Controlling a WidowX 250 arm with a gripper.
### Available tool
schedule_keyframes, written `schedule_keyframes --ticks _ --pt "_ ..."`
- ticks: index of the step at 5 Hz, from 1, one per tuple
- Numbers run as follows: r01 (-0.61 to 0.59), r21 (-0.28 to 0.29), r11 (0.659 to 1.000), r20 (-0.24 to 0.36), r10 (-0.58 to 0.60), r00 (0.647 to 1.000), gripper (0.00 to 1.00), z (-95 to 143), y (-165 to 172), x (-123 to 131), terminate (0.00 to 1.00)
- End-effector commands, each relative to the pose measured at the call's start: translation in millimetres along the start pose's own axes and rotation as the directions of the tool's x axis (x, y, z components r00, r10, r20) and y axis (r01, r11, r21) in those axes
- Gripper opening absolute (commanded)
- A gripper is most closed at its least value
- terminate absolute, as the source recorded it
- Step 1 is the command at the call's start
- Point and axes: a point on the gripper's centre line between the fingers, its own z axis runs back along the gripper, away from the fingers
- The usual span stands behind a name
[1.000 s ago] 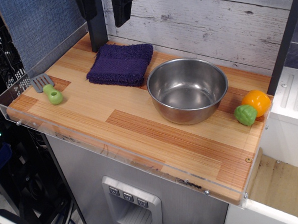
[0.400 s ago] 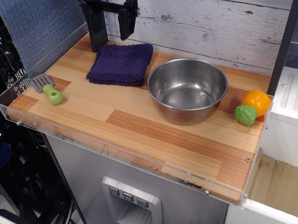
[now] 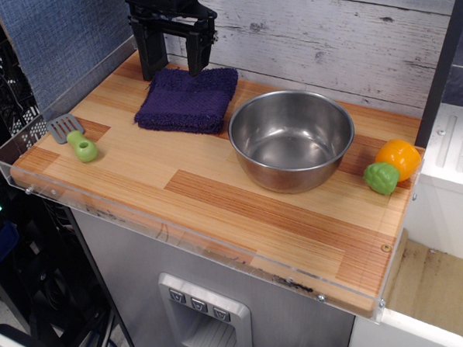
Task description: Place the purple towel between the spatula and the metal pot, near the front edge of the table.
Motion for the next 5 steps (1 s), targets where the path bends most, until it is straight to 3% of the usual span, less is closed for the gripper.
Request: schedule_keyframes --ticks 1,4,5 --pt "-0.023 0.017 1.000 0.072 0.022 0.997 1.00 -9.0 10.6 12.8 0.00" --pt "-0.011 -0.020 1.000 -0.002 0.011 1.000 1.00 -60.5 1.5 13.2 0.00" --pt "0.013 -0.051 0.999 -0.066 -0.017 0.998 1.00 -77.4 -4.9 3.9 0.00"
